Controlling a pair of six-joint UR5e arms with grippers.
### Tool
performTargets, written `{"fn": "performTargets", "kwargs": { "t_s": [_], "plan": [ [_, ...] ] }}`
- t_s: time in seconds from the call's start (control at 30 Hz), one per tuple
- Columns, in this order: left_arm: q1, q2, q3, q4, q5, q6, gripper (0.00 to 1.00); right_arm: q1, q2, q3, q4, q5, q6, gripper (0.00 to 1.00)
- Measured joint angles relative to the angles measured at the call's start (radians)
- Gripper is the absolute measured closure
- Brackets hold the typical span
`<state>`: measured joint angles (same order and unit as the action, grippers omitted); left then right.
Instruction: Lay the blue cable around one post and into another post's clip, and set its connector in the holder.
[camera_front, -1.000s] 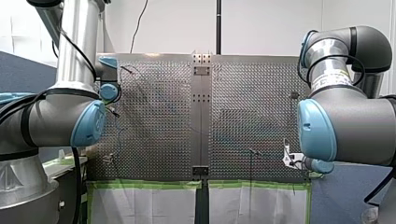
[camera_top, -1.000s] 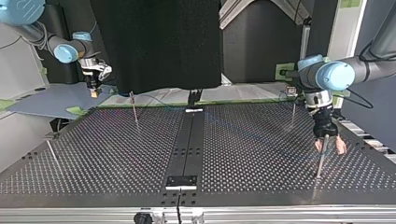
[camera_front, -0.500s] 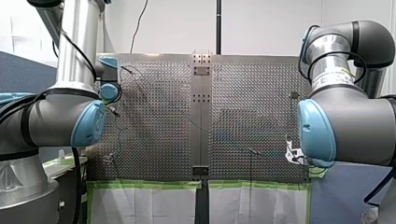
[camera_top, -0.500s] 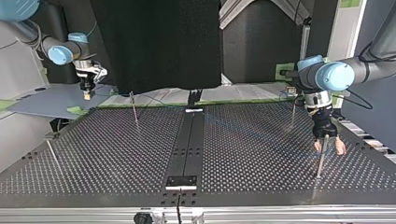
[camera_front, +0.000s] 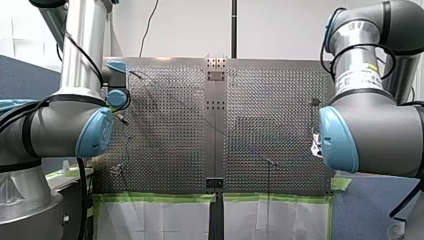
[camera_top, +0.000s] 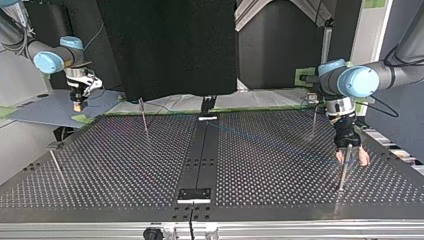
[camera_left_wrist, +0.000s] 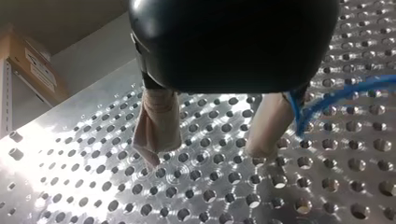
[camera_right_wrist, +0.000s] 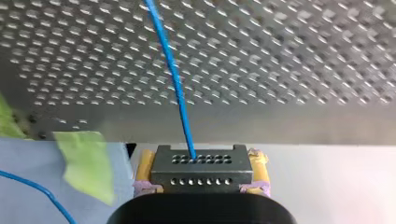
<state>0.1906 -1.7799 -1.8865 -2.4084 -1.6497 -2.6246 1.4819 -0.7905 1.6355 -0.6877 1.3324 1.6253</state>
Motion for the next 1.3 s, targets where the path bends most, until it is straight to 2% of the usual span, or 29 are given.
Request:
{"fn": "performTargets", "kwargs": {
  "t_s": [0.17,0.23,0.5,0.73,0.9,1.07,1.2,1.3],
  "plan": [
    [0.000,0.000,0.000,0.000,0.000,0.000,0.00,-0.008,-0.040,-0.026,0.040,0.005,0.036,1.00],
    [-0.001,0.000,0.000,0.000,0.000,0.000,0.00,-0.010,-0.054,-0.037,0.054,0.007,0.039,1.00],
    [-0.001,0.000,0.000,0.001,0.000,0.000,0.00,-0.009,-0.123,-0.088,0.123,0.013,0.017,1.00],
    [-0.001,0.000,0.000,0.000,0.000,0.000,0.00,0.001,-0.182,-0.100,0.182,0.013,-0.002,1.00],
    [-0.001,0.000,0.000,0.000,0.000,-0.002,0.00,0.000,-0.229,-0.086,0.229,0.036,-0.017,1.00],
    [0.001,0.000,0.000,0.000,0.000,-0.002,0.00,-0.003,-0.280,-0.075,0.273,0.043,-0.019,1.00],
    [0.003,0.000,0.000,0.001,-0.001,-0.001,0.00,-0.002,-0.309,-0.074,0.275,0.035,-0.012,1.00],
    [0.003,0.000,0.000,0.001,0.000,0.000,0.00,0.000,-0.316,-0.075,0.263,0.012,-0.002,1.00]
  ]
}}
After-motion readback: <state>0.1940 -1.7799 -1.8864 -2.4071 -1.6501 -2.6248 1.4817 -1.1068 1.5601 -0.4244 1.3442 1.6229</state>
